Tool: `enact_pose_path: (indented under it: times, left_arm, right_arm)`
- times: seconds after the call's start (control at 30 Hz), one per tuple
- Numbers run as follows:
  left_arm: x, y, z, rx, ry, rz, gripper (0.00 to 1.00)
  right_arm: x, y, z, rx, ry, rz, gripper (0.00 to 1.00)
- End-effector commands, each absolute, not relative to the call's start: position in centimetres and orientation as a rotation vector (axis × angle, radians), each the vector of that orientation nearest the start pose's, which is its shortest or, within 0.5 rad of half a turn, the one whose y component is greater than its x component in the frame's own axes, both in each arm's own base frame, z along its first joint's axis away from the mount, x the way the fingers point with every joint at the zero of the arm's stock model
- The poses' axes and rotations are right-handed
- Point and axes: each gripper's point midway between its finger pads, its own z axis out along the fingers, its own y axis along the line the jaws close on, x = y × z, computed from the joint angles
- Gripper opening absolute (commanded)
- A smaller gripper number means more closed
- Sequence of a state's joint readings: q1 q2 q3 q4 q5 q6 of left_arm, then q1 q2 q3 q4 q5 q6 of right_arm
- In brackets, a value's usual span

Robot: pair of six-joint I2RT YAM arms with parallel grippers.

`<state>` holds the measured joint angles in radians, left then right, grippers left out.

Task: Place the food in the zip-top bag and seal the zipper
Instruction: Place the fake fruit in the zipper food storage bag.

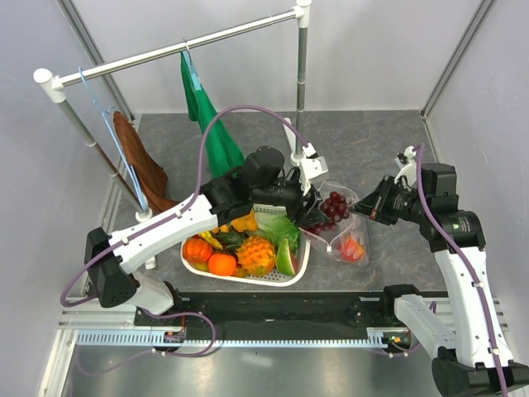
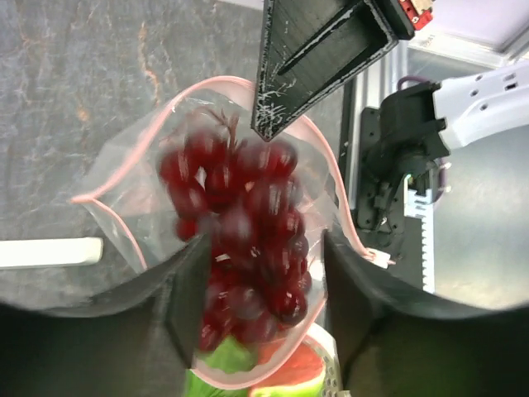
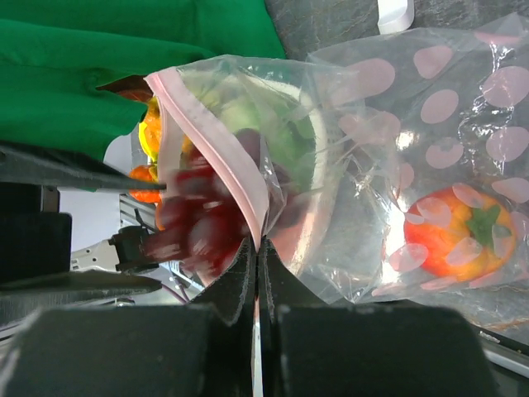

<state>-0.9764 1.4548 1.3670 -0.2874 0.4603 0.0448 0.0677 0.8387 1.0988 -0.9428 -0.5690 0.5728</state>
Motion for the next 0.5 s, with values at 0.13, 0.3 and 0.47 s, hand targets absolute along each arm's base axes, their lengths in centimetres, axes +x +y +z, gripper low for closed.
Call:
enact_pose_path:
  times: [0.13,0.3,0.47]
  left_arm:
    - [19.1,-39.2,32.8,1.240,1.582,-1.058,0.80]
    - [19.9,-37.3,30.8,1.201,1.691,-0.998,0.79]
    - [18.5,-36.9,26.6,1.237,1.818,-1.010,0.80]
  right_arm:
    - [20.1,13.0,29.3,0.238,2.227,1.002,0.00]
    - [20.4,13.1,29.5,0.239,2.213,1.010,0.00]
    - [20.4,13.1,29.1,0.255,2.220,1.019,0.00]
